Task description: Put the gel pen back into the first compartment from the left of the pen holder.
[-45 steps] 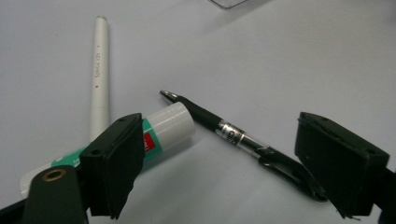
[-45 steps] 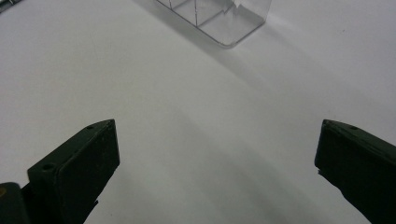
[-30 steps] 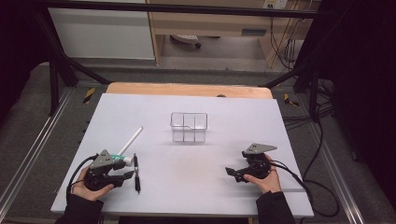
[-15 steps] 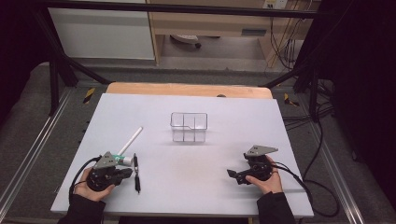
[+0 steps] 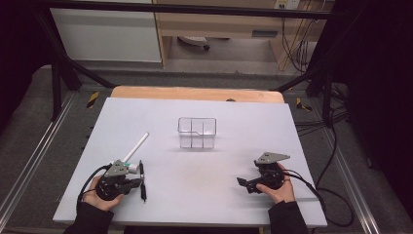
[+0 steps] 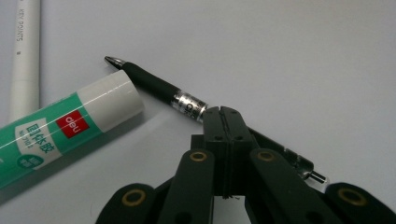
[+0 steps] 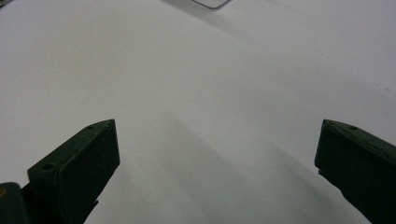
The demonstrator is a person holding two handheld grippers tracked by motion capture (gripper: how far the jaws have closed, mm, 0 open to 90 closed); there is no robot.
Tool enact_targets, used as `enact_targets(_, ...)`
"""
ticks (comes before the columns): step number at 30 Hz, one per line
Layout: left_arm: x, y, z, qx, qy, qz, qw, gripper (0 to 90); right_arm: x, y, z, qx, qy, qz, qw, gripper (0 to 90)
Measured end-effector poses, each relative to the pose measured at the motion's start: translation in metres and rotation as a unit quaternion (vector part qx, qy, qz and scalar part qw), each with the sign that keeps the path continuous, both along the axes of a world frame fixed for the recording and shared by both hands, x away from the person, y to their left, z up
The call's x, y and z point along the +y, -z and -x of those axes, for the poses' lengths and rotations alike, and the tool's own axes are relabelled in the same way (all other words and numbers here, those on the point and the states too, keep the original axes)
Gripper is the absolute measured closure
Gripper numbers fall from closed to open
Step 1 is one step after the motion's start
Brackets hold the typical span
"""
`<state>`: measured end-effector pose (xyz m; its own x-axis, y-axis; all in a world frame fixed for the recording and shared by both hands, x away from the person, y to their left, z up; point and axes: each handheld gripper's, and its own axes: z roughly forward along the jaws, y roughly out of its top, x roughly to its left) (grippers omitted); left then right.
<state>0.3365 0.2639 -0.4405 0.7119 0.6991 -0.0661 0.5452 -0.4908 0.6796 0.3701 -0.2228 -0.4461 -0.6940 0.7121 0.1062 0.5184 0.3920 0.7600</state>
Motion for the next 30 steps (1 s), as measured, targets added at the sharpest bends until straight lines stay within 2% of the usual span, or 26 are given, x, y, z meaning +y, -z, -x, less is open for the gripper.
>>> enact_targets(13, -0.008, 0.003, -0.002, 0.001, 0.004, 0.008, 1.0, 89.4, 0.001, 0.001, 0.0, 0.002, 0.001, 0.003, 1.0, 0.4)
enact_targets(30, -0.025, 0.007, -0.007, -0.011, -0.001, 0.025, 0.9996, 89.4, 0.001, 0.001, -0.001, 0.003, 0.002, 0.002, 1.0, 0.4)
